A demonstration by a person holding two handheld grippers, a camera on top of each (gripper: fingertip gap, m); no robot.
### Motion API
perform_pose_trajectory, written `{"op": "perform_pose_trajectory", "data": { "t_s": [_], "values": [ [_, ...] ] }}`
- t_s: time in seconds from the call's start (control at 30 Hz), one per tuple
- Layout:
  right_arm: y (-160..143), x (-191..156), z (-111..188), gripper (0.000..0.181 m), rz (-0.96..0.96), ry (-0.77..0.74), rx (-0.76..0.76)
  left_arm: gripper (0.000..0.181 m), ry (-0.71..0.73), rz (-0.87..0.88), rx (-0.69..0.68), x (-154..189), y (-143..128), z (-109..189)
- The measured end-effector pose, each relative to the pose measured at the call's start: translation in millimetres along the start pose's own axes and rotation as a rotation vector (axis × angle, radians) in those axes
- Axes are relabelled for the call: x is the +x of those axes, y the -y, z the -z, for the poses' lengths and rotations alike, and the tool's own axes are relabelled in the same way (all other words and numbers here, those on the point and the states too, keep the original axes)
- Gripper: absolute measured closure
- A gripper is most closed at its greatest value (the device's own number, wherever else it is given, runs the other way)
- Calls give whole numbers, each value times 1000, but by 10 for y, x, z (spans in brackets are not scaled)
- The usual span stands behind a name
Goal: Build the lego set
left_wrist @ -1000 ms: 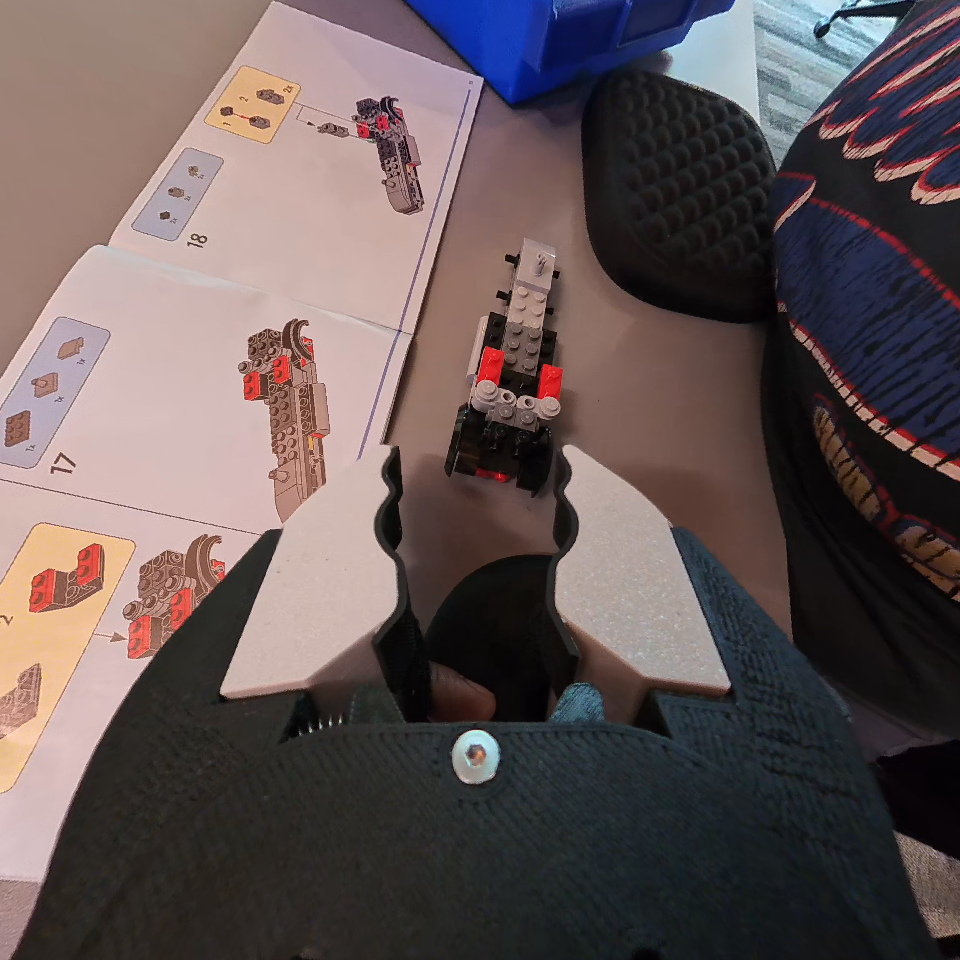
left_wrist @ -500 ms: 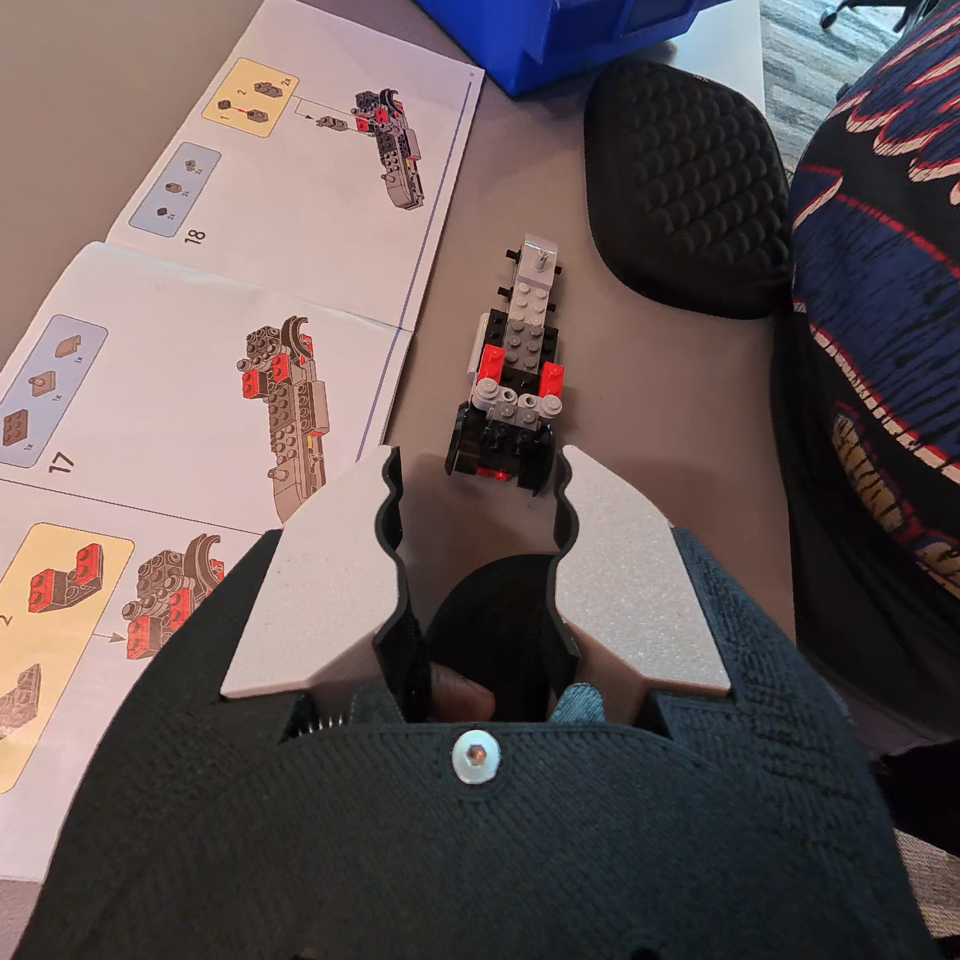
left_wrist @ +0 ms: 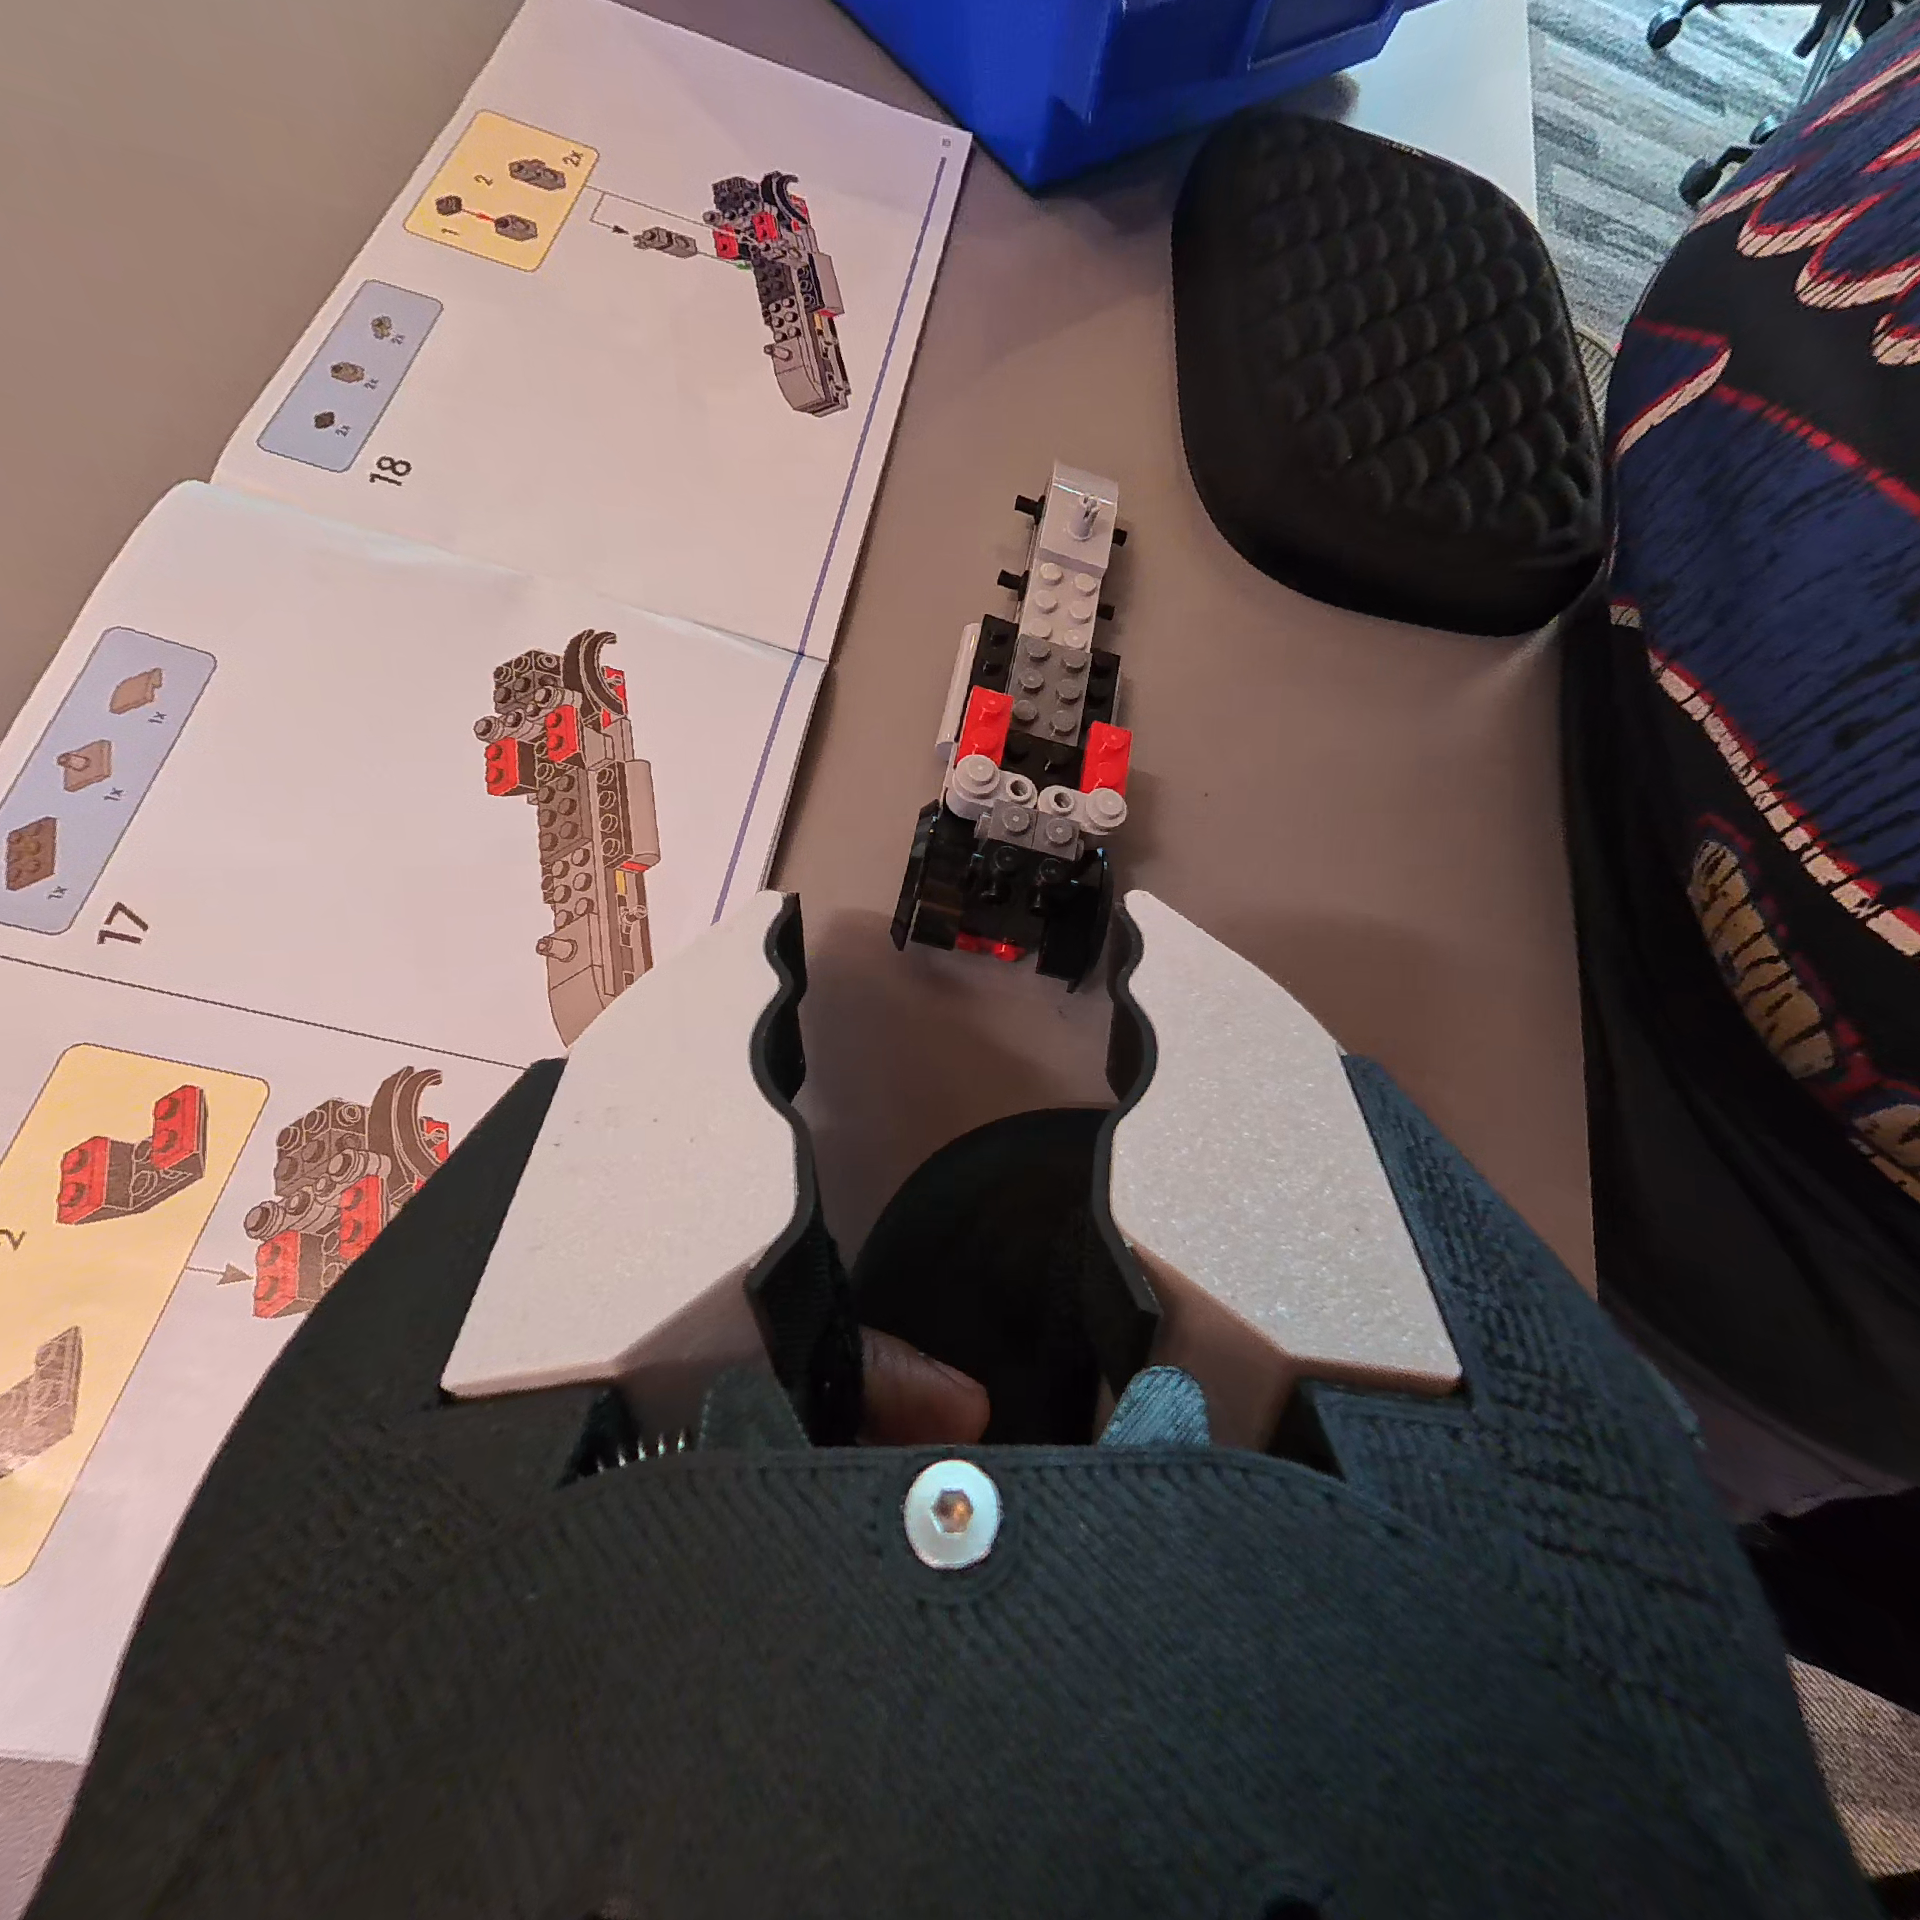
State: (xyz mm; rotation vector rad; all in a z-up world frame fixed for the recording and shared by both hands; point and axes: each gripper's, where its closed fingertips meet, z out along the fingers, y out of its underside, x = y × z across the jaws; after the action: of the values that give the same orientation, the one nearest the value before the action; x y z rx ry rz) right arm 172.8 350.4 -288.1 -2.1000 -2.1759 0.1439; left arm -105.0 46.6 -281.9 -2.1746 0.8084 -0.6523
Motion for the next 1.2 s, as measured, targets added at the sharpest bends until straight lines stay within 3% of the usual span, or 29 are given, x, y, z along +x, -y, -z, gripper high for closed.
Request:
{"op": "perform_pose_trajectory", "data": {
  "t_s": [0.07, 0.13, 0.23, 0.3, 0.47, 0.73, 0.83, 0.97, 1.1, 1.2],
  "values": [
    [171, -35, -65, 85, 50, 28, 72, 125, -1, 2, 1, -3, 2, 1],
    [270, -81, -129, 107, 83, 59, 108, 125, -1, 5, 1, -6, 1, -1],
    [279, -110, -173, 136, 114, 76, 112, 125, 2, -1, 3, -7, 4, -1],
    [240, -283, -141, 156, 156, 169, 116, 126, 5, -5, 6, -8, 7, -1],
    [109, -432, -92, 146, 180, 196, 81, 126, -4, 3, 3, -9, 7, -5],
    [390, -86, 28, 150, 245, -59, 198, 126, -13, 8, 1, -10, 6, -10],
    [461, -211, -1, 141, 236, 40, 209, 126, 3, -3, 4, -17, 8, -9],
    [531, -652, 18, 156, 338, 221, 257, 127, 26, -28, 10, -19, 12, -7],
    [383, -931, -31, 163, 434, 307, 181, 128, 22, -25, 11, -18, 14, -5],
    [271, -938, -90, 163, 437, 295, 126, 128, 15, -21, 10, -14, 12, -6]
  ]
}}
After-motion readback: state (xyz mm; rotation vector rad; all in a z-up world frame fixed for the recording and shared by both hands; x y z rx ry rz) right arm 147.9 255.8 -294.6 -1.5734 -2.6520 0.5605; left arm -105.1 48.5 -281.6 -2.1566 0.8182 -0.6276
